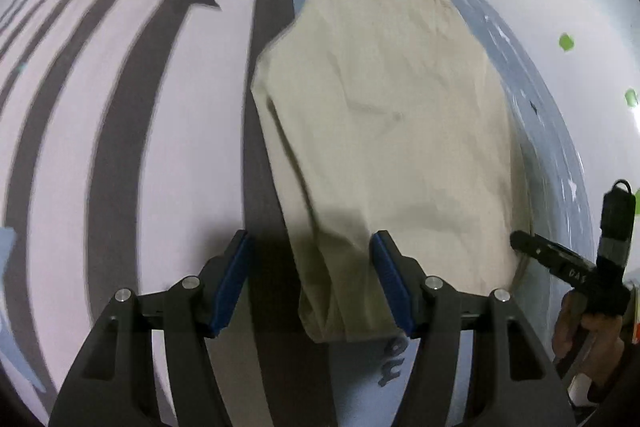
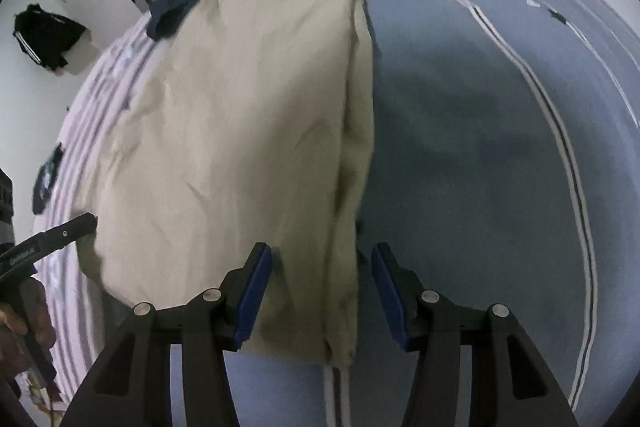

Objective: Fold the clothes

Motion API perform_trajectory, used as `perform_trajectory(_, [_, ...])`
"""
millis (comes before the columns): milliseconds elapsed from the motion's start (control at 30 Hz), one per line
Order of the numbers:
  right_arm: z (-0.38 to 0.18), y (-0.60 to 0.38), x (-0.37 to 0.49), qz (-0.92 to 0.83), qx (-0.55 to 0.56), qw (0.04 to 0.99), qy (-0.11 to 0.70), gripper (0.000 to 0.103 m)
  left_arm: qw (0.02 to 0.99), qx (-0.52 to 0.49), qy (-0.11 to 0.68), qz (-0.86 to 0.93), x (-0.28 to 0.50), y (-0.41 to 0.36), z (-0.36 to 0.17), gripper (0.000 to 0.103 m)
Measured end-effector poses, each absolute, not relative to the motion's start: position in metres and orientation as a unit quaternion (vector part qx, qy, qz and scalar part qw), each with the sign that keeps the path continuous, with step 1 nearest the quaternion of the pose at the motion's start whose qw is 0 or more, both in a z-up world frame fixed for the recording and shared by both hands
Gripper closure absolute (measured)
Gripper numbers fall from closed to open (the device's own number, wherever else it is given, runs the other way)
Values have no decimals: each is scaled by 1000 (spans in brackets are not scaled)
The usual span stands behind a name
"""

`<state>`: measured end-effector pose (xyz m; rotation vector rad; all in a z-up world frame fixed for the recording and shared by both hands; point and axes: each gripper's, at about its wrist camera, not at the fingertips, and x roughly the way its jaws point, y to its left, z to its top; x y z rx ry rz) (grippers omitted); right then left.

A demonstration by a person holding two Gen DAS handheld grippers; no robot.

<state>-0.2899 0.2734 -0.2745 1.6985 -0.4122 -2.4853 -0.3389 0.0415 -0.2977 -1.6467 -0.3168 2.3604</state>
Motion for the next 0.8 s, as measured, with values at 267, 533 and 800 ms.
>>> perform_trajectory(267, [-291, 277, -262, -808, 559, 55, -179, 55, 138, -564, -130, 804, -316, 41, -300, 53])
perform_trajectory(533, [-298, 279, -263, -804, 551, 75, -208, 81, 151, -545, -101, 819, -310, 65, -299, 98])
perform_trajectory(800, [-282, 275, -259, -811, 544, 114, -184, 97, 142, -506, -114, 843, -271, 60, -261, 99])
